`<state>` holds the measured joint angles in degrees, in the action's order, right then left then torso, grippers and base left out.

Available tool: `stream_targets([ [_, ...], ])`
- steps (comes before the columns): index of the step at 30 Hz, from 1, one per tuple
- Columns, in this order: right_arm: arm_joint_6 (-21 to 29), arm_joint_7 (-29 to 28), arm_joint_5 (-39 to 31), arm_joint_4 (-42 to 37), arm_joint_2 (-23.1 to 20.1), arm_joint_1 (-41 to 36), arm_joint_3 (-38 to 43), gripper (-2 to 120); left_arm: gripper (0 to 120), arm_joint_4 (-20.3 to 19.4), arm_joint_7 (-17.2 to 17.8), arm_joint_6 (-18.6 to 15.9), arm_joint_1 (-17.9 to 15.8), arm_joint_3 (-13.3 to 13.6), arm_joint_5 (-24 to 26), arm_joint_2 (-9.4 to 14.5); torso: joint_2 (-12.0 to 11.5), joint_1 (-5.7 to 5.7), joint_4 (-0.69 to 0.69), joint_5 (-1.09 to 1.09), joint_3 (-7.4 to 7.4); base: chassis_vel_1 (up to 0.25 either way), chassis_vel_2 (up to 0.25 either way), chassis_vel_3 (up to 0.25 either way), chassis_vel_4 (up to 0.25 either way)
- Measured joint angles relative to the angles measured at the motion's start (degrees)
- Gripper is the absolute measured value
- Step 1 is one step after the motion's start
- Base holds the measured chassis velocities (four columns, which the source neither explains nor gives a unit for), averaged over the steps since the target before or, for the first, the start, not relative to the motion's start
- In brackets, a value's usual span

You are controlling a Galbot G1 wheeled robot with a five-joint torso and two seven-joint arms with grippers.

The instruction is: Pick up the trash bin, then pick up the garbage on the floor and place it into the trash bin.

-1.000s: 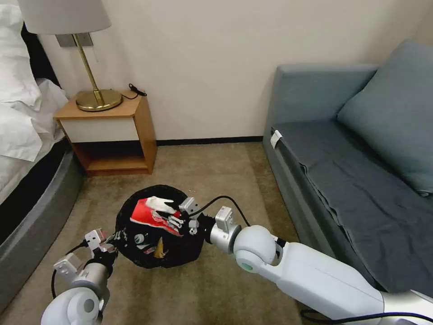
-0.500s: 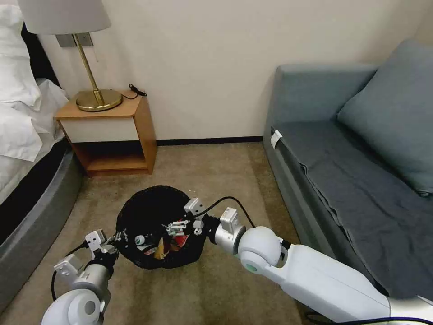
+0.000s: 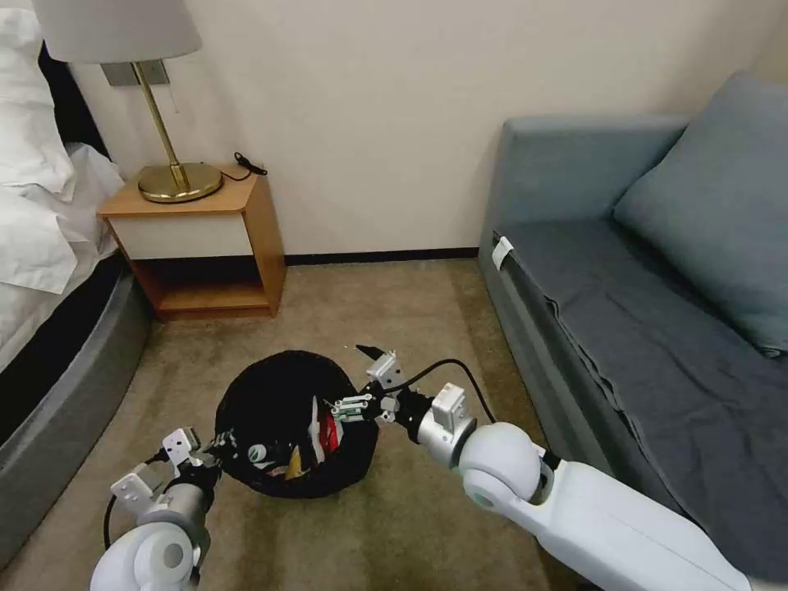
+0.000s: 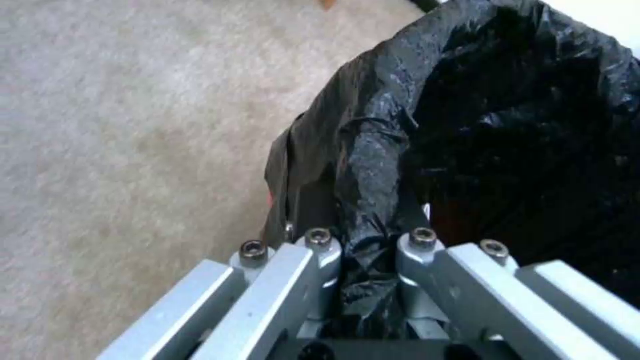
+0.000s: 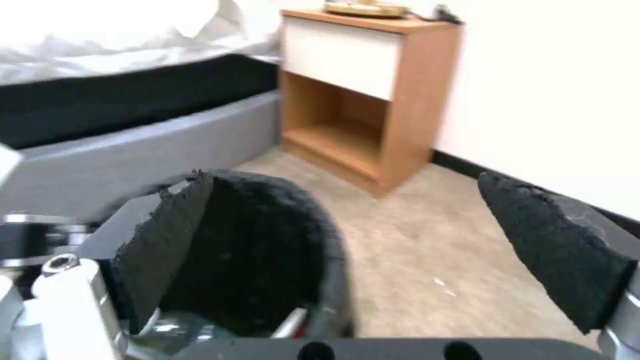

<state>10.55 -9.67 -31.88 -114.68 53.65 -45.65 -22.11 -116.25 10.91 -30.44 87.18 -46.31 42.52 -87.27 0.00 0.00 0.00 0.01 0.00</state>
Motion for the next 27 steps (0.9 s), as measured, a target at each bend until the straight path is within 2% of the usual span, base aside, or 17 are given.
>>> stream_targets([
  [7, 0.34, -5.82, 4.12, -1.68, -0.74, -5.64, 5.08, 100, 4, 1.65, 1.08, 0.61, -0.54, 0.19, 0.57, 0.04, 0.00, 0.00, -0.01, 0.00, 0.00, 0.000, 0.000, 0.000, 0.000],
  [12, 2.86, -9.65, 5.83, -4.16, -0.90, -8.89, 9.18, 100, 4, 2.64, 0.90, 1.40, -0.84, 0.12, 0.64, -0.05, 0.00, 0.00, 0.00, -0.01, 0.00, 0.000, 0.000, 0.000, 0.000],
  [15, 5.33, -11.80, 8.30, -6.23, -0.24, -13.38, 13.26, 100, 4, 3.42, 0.23, 2.71, -0.86, 0.03, 0.38, -0.18, 0.00, 0.00, 0.00, -0.01, 0.00, 0.000, 0.000, 0.000, 0.000],
  [17, 5.74, -12.04, 9.14, -6.65, 0.09, -14.82, 14.46, 100, 4, 3.54, 0.18, 2.86, -0.85, 0.02, 0.34, -0.22, 0.00, 0.00, 0.00, -0.01, 0.00, 0.000, 0.000, 0.000, 0.000],
  [21, 6.36, -12.19, 15.50, -8.38, 1.90, -23.66, 19.97, 100, 4, 4.25, 0.10, 3.37, -0.85, 0.04, -0.06, -0.49, 0.00, 0.00, -0.01, 0.00, 0.00, 0.000, 0.000, 0.000, 0.000],
  [24, 5.63, -10.15, 21.54, -10.24, 3.97, -31.77, 25.50, 100, 4, 4.51, -0.06, 3.71, -0.86, 0.15, -0.31, -0.53, 0.00, 0.00, -0.02, 0.00, 0.00, 0.000, 0.000, 0.000, 0.000],
  [27, 5.13, -8.67, 24.32, -11.68, 5.77, -35.79, 28.93, 100, 4, 4.71, -0.12, 3.77, -0.95, 0.19, -0.42, -0.50, 0.00, 0.00, -0.01, -0.01, 0.00, 0.000, 0.000, 0.000, 0.000],
])
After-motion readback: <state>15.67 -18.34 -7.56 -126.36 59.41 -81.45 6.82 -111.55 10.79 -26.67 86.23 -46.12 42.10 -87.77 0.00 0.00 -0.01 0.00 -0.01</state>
